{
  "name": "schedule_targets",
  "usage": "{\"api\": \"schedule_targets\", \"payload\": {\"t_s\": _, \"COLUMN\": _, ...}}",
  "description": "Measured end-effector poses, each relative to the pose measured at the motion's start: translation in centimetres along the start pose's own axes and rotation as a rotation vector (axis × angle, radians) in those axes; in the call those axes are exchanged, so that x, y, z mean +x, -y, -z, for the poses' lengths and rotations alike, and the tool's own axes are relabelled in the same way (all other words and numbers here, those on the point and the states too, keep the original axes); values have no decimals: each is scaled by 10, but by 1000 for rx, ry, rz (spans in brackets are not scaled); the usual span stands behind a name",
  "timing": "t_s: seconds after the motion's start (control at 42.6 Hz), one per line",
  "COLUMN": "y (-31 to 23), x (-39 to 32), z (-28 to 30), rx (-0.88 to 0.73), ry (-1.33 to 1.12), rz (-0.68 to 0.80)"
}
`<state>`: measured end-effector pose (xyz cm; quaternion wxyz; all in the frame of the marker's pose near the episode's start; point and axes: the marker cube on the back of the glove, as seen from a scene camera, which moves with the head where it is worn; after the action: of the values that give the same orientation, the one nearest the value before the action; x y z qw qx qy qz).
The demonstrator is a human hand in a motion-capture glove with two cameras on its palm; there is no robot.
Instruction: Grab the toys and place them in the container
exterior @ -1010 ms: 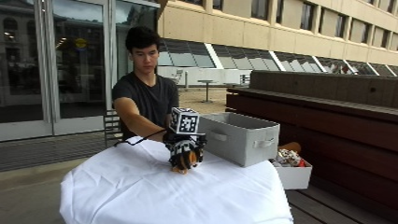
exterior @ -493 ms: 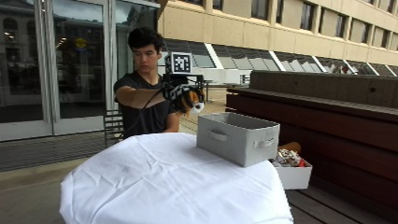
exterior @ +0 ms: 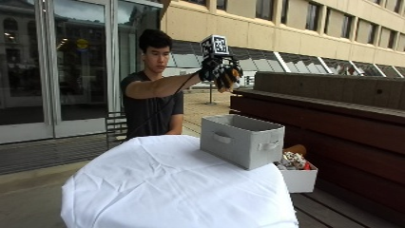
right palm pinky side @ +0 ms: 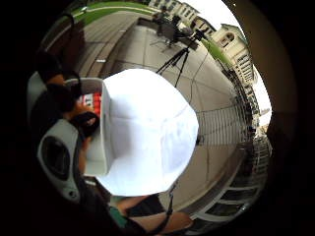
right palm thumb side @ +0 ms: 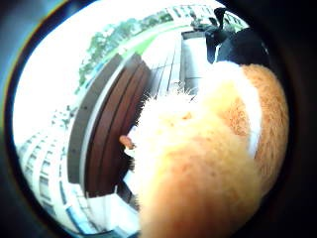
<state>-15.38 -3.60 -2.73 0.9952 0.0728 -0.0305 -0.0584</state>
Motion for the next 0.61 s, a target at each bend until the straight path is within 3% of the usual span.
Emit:
{"api": "schedule_targets", "payload": {"t_s": 0.258, "y": -17, "x": -66, "z": -32, "rx": -16, "ry": -38, "rz": 48}}
{"api": "schedule_targets", "payload": {"t_s": 0.446, "y": -14, "x": -52, "z": -61, "rx": -271, "ry": -51, "rz": 63}}
{"api": "schedule_targets", "payload": {"t_s": 0.611, "y": -4, "x": -27, "z": -61, "rx": -236, "ry": 26, "rz": 56}}
